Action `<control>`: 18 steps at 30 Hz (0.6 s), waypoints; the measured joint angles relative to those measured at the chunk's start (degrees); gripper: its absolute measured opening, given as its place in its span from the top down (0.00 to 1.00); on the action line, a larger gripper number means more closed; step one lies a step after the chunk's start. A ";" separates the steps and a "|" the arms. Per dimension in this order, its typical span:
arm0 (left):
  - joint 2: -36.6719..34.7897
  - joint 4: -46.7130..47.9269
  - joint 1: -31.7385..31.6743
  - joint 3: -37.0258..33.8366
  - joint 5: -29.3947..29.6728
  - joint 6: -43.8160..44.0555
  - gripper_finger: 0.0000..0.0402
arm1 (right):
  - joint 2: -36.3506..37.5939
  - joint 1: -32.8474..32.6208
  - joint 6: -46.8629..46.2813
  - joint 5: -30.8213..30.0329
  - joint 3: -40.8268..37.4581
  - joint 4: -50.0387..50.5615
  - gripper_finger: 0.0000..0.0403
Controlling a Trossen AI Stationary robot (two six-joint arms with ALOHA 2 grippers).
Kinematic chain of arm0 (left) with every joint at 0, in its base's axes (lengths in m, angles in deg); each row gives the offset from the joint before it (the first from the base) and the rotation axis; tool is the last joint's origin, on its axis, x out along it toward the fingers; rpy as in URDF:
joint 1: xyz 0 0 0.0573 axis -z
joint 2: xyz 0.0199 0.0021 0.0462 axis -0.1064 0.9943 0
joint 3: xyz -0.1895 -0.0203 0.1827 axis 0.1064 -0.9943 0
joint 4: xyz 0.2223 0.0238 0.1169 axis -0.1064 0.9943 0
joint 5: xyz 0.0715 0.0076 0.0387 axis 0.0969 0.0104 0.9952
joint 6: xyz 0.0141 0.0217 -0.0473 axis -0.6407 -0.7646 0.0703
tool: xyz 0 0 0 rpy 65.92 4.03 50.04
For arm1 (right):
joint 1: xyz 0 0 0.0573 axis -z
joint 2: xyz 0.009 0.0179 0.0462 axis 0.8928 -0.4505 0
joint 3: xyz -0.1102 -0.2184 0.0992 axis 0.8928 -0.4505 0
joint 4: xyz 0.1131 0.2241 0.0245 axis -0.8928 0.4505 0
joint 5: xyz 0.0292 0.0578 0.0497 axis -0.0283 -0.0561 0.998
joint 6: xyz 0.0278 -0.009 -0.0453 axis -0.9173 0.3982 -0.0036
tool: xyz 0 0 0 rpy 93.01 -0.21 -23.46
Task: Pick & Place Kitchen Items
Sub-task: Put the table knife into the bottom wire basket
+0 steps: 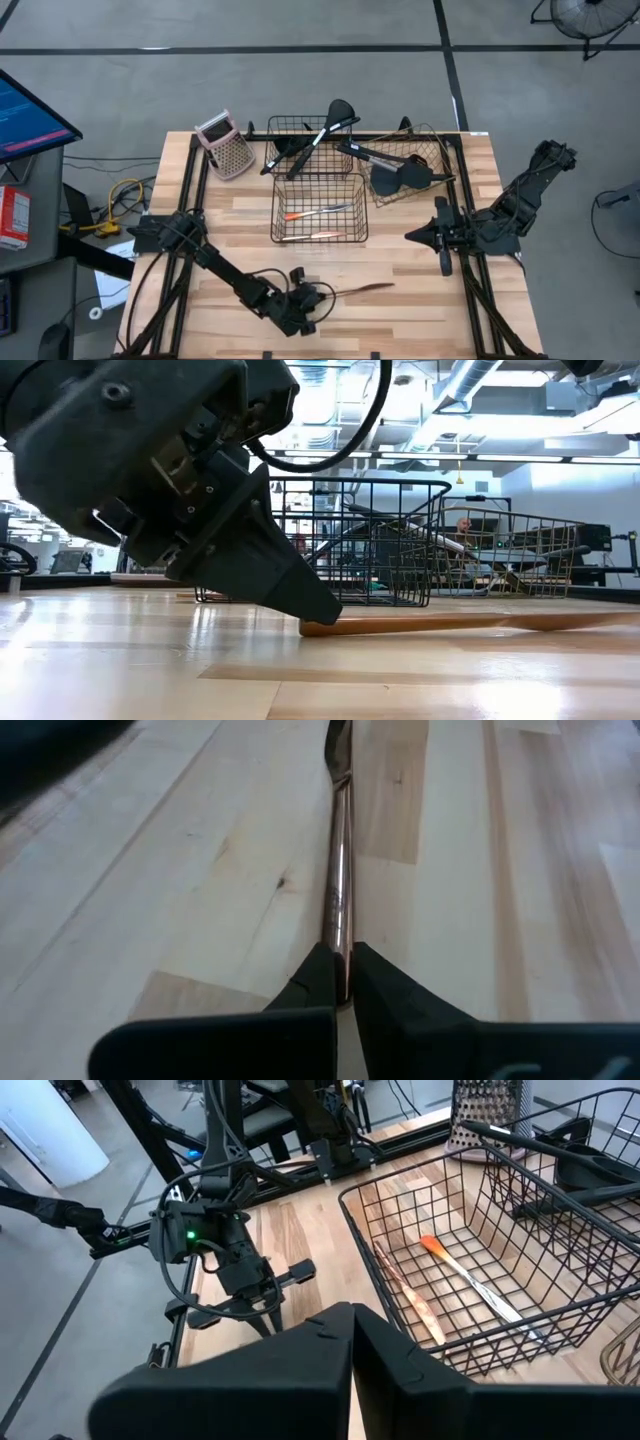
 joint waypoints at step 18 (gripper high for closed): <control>-0.33 2.05 -2.61 -2.69 1.18 5.95 1.00 | 0.00 0.00 1.37 0.31 0.00 -1.13 1.00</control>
